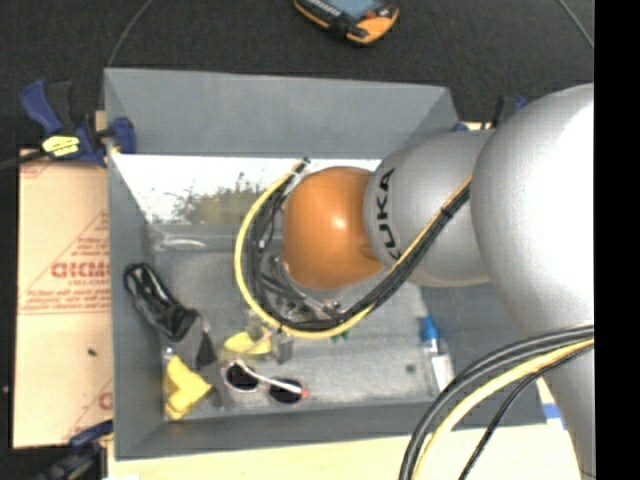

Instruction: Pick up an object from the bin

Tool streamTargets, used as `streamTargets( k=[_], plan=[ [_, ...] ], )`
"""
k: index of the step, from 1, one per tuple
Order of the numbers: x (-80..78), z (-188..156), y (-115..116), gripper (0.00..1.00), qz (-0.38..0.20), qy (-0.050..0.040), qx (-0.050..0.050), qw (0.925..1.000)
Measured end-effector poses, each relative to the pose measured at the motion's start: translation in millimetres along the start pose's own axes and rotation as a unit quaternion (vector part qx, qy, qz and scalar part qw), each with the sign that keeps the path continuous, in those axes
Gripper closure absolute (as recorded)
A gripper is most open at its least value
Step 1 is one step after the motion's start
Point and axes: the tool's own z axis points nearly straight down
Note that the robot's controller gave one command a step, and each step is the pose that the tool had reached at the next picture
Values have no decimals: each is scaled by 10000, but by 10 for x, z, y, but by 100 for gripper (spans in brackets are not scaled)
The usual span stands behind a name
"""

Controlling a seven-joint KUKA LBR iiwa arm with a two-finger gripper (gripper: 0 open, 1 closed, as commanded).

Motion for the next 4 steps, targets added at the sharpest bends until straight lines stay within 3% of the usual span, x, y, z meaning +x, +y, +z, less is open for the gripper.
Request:
streamTargets(
  k=[2,4],
  plan=[
    [29,-210,3,100,5,43,-7,10000],
    [5,-598,-6,100,13,1,9,10000]
  ],
)
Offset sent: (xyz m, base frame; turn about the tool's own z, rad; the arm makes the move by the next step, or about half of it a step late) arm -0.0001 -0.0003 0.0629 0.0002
